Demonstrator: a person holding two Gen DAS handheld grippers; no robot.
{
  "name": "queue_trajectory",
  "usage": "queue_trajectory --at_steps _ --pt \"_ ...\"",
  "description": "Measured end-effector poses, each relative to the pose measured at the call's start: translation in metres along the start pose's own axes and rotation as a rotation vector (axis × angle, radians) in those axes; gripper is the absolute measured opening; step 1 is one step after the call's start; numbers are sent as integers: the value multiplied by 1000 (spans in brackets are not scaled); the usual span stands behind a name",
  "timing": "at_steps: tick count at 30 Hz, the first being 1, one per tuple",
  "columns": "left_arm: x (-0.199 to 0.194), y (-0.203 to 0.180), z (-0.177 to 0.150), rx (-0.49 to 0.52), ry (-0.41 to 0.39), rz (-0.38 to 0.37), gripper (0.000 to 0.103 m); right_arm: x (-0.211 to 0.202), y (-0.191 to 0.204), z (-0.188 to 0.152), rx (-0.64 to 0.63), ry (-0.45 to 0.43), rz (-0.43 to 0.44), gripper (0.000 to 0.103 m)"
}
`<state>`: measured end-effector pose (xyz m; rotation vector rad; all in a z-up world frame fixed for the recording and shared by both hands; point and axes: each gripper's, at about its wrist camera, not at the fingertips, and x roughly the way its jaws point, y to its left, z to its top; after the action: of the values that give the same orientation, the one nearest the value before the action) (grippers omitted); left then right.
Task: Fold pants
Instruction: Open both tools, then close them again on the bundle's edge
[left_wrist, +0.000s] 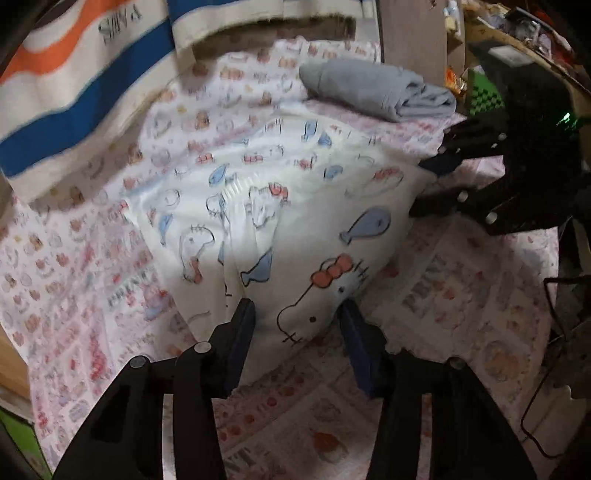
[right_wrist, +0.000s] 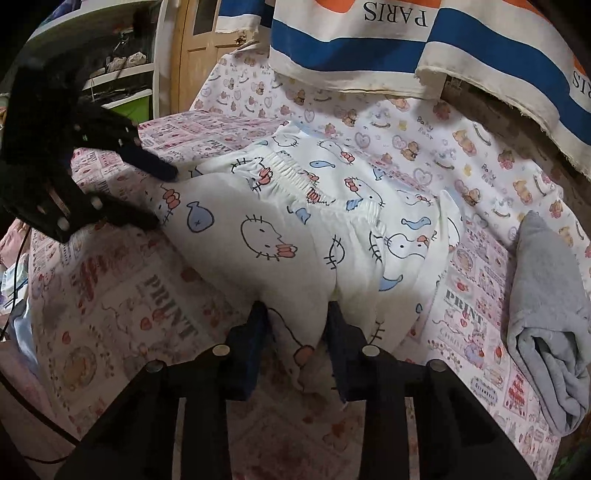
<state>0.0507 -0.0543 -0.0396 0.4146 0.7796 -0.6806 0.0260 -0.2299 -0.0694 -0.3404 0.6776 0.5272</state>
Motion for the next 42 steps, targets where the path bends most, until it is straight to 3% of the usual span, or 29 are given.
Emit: queue_trajectory --at_steps 1,3,4,5,6,8,12,16,20,27,35,42 --pt "2 4 0 -17 9 -28 46 1 -1 0 5 0 4 27" --pt "4 9 1 -36 5 -66 47 1 -3 1 18 -2 22 13" --pt "5 9 1 -20 -5 -66 47 2 -5 1 25 -2 27 12" --pt "6 9 1 -14 -14 -64 40 2 -5 2 31 -3 29 9" --pt "5 10 1 -24 -16 -50 22 2 -5 3 34 -4 30 8" --pt "2 9 4 -29 -10 -61 6 -2 -4 4 34 -16 31 7" --pt "-24 5 4 -46 -39 -42 6 -22 1 8 44 -44 60 7" --pt "-67 -8 -6 -26 -68 -90 6 -53 13 9 40 -54 110 7" --pt "-100 -31 -25 -8 -43 -122 6 -89 38 -2 15 -57 174 7" --pt "-105 -38 -38 -42 -8 -103 7 -98 72 -11 -14 11 190 7" --pt "-89 3 -2 -151 -12 -164 8 -68 20 20 174 78 320 7" --pt "-44 44 24 -228 59 -221 11 -21 -38 42 300 144 454 7"
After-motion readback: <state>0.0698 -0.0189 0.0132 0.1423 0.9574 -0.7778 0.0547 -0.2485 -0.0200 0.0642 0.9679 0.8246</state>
